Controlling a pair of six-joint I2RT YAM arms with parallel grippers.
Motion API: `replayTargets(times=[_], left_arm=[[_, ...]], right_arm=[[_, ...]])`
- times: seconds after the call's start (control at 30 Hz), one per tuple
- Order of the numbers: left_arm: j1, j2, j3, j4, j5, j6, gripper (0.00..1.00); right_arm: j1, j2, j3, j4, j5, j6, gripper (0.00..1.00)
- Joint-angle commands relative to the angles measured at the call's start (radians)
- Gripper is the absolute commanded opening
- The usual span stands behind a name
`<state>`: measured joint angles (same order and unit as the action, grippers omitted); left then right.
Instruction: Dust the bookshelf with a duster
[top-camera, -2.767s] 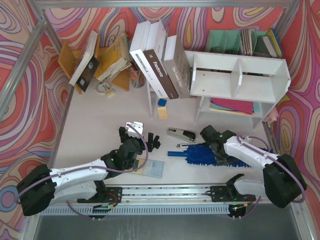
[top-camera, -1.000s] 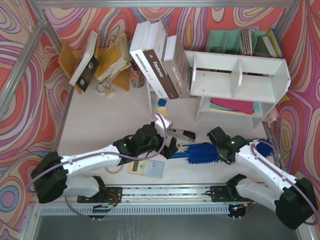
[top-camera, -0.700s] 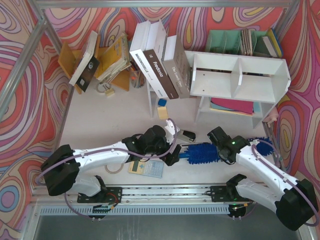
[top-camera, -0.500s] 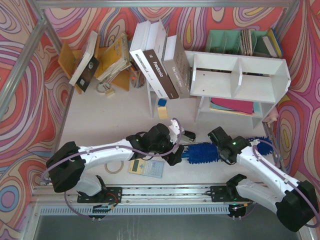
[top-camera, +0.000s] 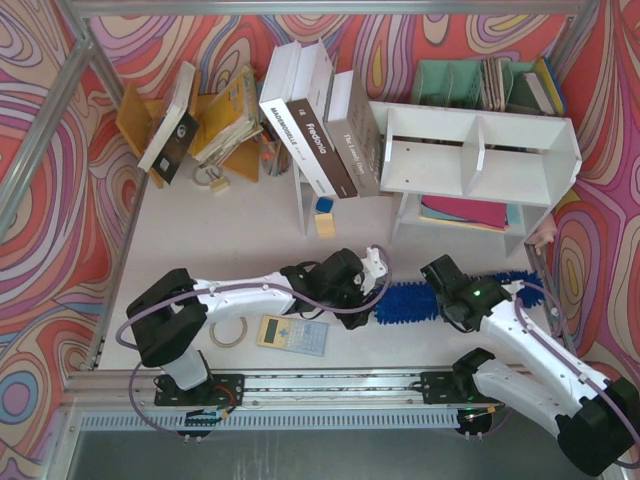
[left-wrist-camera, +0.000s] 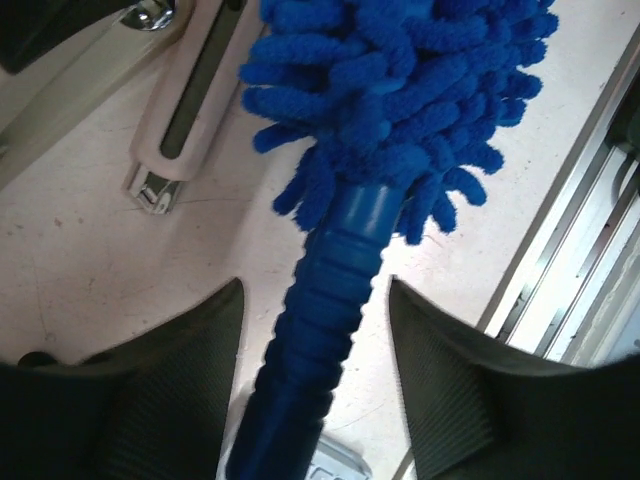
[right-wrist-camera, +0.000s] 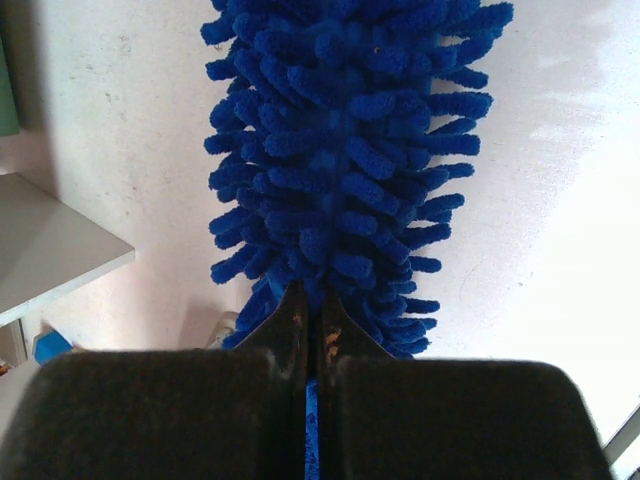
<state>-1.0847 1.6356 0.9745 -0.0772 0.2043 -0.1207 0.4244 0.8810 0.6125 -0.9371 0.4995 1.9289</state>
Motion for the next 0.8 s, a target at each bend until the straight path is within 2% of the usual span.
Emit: replayTargets(times=[0.0,0.3,0.47,0.53,0.67,0.77], left_arm=[[-0.054,0.028,0.043,-0.052,-0.066,0.064,0.52],[-0.123,-0.038,0.012,-0.041,-0.178,0.087,0.15],[-0.154,-0.109,-0.025,-0.009,-0.197,0.101,0.08],[-0.164,-0.138,-0.048,0.014,-0.198,0.109,0.06],[-0.182,-0.183,-0.079,0.047,-0.213,0.120,0.00],[-0.192,-0.214,-0.092,0.062,-0.221,0.121,0.00]], right_arm=[[-0.005,-0.021,0.036,-0.033,0.033,-0.001,0.00],[-0.005,-0.048,0.036,-0.084,0.031,0.012,0.00],[-0.004,-0.068,0.038,-0.127,0.036,0.028,0.00],[-0.005,-0.081,0.041,-0.145,0.039,0.032,0.10],[-0.005,-0.108,0.048,-0.166,0.042,0.018,0.43],[-0.005,-0.114,0.043,-0.164,0.040,0.002,0.57]])
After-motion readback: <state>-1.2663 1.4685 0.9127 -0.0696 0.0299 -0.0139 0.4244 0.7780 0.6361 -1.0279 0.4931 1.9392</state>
